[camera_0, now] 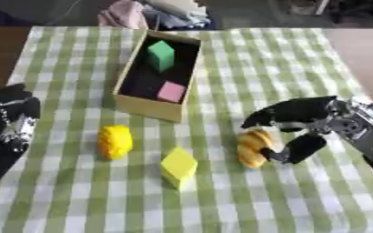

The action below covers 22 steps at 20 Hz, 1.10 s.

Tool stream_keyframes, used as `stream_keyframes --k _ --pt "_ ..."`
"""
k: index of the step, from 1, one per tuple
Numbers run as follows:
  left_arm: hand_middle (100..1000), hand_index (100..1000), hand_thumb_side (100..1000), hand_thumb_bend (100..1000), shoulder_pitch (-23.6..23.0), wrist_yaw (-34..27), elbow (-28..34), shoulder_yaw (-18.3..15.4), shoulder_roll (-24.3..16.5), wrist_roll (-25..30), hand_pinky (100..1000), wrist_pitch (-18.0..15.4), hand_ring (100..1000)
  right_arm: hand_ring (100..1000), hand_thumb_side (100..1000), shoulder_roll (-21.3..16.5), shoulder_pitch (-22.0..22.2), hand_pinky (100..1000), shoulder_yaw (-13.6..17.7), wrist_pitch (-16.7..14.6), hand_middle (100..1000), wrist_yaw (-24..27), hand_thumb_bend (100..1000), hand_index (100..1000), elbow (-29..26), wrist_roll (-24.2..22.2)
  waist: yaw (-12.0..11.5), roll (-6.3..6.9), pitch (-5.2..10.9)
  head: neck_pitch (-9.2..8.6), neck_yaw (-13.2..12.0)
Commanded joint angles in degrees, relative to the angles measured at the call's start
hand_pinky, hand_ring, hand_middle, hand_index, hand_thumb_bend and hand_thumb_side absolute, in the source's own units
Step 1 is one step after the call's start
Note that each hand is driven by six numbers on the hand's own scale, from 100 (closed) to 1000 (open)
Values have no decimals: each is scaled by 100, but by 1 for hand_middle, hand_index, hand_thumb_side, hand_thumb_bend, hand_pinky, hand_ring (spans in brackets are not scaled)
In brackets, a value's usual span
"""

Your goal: Pick up objects on the table and place them in the box.

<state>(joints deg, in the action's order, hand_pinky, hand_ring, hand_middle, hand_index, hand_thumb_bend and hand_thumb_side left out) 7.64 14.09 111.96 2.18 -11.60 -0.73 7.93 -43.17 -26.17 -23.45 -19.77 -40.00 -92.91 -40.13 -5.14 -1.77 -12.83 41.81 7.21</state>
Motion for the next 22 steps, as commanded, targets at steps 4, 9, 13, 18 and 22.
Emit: stream_keyframes --k 4,9,13,18,22 --pt "726 848 640 328 31 29 62 -41 -92 11 794 -3 731 952 769 -242 -19 900 -26 -43 941 -61 100 974 86 -160 3 -29 143 32 26" --pt "726 848 640 327 37 27 64 -37 -88 15 794 -5 732 946 647 -214 -38 900 -30 -50 932 -129 100 910 199 -190 5 -23 142 33 35" --pt "727 848 641 326 38 25 65 -38 -87 12 794 -2 732 912 465 -173 -84 889 -25 -62 900 -221 100 820 277 -161 3 -15 142 31 45" --pt "727 848 640 325 43 21 66 -37 -88 11 794 -1 732 812 353 -120 -127 849 36 -98 795 -408 100 644 334 319 8 -9 147 20 54" --pt "727 848 641 323 45 18 68 -38 -86 7 794 2 733 741 323 -72 -154 815 82 -166 682 -615 100 482 394 1212 8 0 150 12 59"
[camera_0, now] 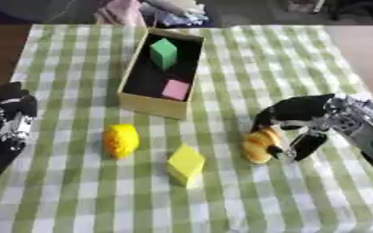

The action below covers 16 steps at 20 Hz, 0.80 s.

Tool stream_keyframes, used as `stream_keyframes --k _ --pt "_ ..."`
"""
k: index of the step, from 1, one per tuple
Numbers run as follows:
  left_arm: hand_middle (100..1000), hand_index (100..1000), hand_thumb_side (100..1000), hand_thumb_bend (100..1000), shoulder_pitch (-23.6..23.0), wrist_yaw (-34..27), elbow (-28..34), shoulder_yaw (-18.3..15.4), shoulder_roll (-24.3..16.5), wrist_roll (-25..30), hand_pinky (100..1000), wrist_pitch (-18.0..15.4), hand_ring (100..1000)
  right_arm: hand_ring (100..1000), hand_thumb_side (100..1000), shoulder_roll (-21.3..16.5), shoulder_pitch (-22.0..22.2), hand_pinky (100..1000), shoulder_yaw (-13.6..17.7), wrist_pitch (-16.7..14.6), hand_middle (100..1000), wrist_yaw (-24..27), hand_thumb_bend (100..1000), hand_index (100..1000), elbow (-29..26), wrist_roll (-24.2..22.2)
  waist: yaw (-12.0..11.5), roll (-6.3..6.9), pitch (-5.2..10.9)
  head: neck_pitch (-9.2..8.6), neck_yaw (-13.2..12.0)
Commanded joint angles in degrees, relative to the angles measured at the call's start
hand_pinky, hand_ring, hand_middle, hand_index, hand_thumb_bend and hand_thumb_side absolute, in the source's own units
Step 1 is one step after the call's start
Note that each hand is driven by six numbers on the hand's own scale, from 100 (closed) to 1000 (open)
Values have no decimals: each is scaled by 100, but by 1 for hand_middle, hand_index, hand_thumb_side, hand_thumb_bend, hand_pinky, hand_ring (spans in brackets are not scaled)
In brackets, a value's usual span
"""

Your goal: Pick up objects on the table and place them in the box.

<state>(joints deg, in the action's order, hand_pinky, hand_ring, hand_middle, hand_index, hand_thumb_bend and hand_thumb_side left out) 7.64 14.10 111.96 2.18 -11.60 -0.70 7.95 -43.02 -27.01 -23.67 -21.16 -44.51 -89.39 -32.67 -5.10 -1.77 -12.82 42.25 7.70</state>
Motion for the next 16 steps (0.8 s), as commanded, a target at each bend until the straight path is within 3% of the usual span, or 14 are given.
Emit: stream_keyframes --k 1,4,7,11,16 --pt "727 848 641 323 45 16 68 -38 -84 3 794 0 733 731 309 -72 -77 807 111 -49 662 -204 100 441 66 700 5 3 150 -34 9" --pt "727 848 641 323 43 15 69 -40 -85 1 794 2 733 706 283 -36 -111 785 138 -94 630 -244 100 378 124 1325 8 5 152 -37 14" --pt "727 848 641 322 47 12 70 -36 -87 3 794 1 733 695 249 -24 -192 768 151 -63 613 -33 100 364 144 1616 11 2 155 -42 14" --pt "727 848 642 322 31 14 66 -36 -88 4 794 0 734 692 228 -83 -462 766 224 94 604 503 100 365 -28 1608 13 -3 165 -28 12" --pt "728 848 642 322 13 10 63 -23 -88 17 794 -4 734 704 226 -94 -1214 776 279 340 614 963 100 376 -216 1246 0 10 191 -19 26"
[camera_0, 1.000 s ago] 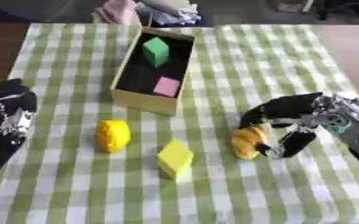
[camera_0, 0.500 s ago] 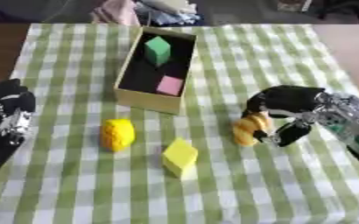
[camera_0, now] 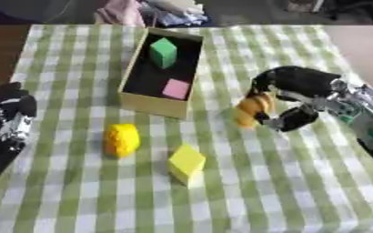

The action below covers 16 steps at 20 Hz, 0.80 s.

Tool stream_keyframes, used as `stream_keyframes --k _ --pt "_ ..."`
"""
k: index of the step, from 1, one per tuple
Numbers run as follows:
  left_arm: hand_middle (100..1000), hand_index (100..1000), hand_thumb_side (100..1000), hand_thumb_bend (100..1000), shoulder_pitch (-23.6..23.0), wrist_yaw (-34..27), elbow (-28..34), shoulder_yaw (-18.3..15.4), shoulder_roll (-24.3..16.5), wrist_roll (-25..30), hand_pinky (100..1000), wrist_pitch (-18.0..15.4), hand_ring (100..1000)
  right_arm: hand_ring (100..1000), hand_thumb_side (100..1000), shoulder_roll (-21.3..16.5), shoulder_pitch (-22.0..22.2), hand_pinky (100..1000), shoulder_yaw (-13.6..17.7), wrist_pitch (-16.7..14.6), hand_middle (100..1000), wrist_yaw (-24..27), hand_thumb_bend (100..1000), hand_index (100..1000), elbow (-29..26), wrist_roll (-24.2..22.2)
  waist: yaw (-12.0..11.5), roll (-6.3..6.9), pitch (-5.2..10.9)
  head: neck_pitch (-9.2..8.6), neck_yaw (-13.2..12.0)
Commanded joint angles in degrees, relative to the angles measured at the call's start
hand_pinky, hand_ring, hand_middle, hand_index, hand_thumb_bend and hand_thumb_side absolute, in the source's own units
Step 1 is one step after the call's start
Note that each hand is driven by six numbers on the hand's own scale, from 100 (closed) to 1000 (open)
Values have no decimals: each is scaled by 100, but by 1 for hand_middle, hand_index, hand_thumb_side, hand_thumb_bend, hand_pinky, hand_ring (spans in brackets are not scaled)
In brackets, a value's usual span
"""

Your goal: Pick up objects on the table and place them in the box.

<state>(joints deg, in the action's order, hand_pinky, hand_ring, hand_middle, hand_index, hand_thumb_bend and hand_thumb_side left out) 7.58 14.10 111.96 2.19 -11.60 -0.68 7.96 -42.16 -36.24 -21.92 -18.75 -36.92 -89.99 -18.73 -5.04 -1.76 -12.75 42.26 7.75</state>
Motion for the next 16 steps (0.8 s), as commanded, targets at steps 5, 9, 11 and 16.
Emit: stream_keyframes --k 5,9,11,16 --pt "728 847 641 322 7 3 71 -10 -87 33 794 -8 734 699 213 91 -1195 773 113 284 613 369 100 381 321 -434 -26 34 199 -24 62" --pt "728 847 641 322 15 -3 76 11 -76 58 794 -12 734 703 213 536 -1786 776 201 302 621 126 100 416 1116 -403 -76 50 183 -40 113" --pt "728 847 642 320 17 -4 77 24 -74 72 794 -11 735 708 220 808 -2044 780 256 283 629 -145 100 439 1619 -359 -117 53 171 -46 148" --pt "728 848 643 320 56 -28 86 74 -48 119 794 -19 735 715 224 1543 -2502 784 577 213 639 -1151 100 446 2911 -50 -230 79 145 -83 251"
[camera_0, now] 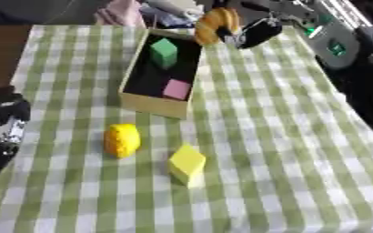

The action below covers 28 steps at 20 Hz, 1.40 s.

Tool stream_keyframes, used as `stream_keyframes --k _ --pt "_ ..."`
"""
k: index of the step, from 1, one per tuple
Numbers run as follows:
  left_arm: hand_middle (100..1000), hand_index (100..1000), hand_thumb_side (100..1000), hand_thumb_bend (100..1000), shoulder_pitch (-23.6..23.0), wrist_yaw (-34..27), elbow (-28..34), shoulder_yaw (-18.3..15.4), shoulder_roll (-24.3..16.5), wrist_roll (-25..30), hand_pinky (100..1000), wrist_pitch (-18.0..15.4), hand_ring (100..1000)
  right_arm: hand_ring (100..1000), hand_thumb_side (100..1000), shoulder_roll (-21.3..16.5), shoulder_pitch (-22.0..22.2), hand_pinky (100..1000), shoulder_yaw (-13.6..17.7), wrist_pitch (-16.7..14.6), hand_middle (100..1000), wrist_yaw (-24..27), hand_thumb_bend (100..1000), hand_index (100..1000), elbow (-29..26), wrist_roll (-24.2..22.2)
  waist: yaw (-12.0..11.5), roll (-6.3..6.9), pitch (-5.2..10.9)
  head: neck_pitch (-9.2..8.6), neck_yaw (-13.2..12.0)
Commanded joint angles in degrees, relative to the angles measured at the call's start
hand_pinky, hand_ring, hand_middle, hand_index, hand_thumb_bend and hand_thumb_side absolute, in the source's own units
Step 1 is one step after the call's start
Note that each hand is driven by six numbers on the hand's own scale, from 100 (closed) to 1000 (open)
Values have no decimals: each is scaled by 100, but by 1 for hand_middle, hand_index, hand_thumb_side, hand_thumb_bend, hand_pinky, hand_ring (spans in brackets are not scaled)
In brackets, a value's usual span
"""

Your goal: Pick up objects on the table and place them in the box.

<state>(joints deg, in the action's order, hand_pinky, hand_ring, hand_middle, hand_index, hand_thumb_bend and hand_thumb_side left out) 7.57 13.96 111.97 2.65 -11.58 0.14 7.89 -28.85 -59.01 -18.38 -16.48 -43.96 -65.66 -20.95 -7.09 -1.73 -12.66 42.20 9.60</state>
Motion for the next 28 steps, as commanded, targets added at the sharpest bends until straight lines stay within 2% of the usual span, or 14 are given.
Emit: stream_keyframes --k 1,7,10,13,14,17,18,19,24,28 --pt "728 848 643 319 65 -20 85 39 -44 49 794 -14 735 716 225 336 -285 784 308 -18 641 -666 100 449 712 276 -56 84 131 -87 94" --pt "728 848 644 319 76 -46 87 101 -22 113 794 -20 735 736 249 861 -541 798 807 91 671 -2015 100 507 1805 951 -232 102 126 -91 261" --pt "728 848 644 319 85 -57 88 119 -15 134 794 -23 735 752 268 1026 -596 807 975 152 702 -2527 100 668 2149 1232 -269 111 130 -89 310" --pt "728 848 645 318 83 -61 87 121 -11 137 794 -20 735 765 297 1131 -599 814 1029 186 722 -2932 100 773 2334 1389 -275 112 135 -89 339" --pt "728 848 645 318 84 -62 86 121 -9 137 794 -20 735 773 317 1152 -597 820 1025 189 736 -3056 100 825 2358 1430 -275 111 136 -92 340" --pt "728 848 644 318 86 -63 85 118 -8 134 794 -20 735 782 342 1178 -596 829 970 156 751 -3405 100 888 2291 1606 -271 110 141 -92 340" --pt "728 848 644 318 85 -64 84 117 -9 131 794 -19 735 788 389 1177 -597 834 950 139 758 -3497 100 906 2253 1661 -269 108 142 -92 342" --pt "728 848 644 318 85 -65 83 117 -11 130 794 -19 735 790 364 1171 -604 836 923 120 761 -3587 128 912 2207 1705 -265 107 144 -91 345" --pt "729 848 645 318 91 -62 81 117 -18 131 794 -20 736 812 416 1119 -628 854 809 15 787 -3910 184 948 1954 1748 -239 98 156 -88 345" --pt "729 848 644 318 84 -59 79 108 -30 123 794 -17 736 828 452 1057 -640 861 753 -75 809 -3950 156 974 1789 1629 -216 92 168 -84 342"
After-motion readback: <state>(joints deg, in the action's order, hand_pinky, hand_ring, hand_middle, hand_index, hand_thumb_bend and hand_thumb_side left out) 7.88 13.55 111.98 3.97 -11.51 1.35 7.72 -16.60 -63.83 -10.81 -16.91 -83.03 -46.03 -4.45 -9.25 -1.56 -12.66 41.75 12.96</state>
